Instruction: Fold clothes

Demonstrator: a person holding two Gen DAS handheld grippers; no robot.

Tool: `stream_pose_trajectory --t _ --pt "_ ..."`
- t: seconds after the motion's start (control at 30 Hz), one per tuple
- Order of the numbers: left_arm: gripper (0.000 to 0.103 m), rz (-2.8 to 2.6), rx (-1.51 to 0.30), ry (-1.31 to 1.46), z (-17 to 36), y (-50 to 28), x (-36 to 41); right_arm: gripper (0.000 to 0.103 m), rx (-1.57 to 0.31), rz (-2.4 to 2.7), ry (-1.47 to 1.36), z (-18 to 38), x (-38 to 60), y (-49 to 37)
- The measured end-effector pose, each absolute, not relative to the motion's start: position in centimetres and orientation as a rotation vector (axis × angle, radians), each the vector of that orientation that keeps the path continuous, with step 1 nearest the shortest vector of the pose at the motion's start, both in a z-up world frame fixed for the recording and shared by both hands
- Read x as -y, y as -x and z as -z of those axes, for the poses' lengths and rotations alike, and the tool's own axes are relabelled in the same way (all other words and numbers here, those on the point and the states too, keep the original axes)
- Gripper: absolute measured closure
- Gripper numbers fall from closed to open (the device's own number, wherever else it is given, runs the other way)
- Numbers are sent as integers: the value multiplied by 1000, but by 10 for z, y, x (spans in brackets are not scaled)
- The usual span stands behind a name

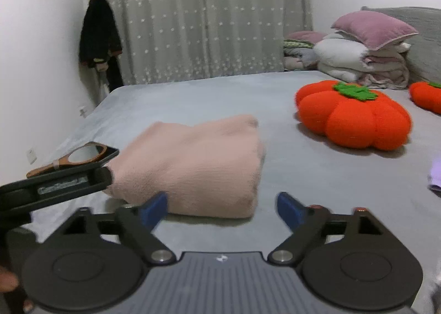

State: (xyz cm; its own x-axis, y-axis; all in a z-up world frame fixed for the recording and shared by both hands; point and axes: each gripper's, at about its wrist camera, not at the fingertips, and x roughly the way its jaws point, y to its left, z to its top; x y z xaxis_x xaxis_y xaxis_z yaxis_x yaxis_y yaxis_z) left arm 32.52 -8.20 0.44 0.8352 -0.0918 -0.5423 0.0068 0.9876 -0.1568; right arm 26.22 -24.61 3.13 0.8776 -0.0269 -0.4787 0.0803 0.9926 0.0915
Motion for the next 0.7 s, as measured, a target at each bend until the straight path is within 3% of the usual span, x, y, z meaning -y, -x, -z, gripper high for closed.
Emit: stream_pose_trajectory --t 0.23,0.7 --pt "0 -26 -585 -113 -13 -279 107 0 -559 73 -120 -28 256 -252" --pt "0 14 -627 -58 -23 -280 103 0 -528 109 -159 -45 259 -242"
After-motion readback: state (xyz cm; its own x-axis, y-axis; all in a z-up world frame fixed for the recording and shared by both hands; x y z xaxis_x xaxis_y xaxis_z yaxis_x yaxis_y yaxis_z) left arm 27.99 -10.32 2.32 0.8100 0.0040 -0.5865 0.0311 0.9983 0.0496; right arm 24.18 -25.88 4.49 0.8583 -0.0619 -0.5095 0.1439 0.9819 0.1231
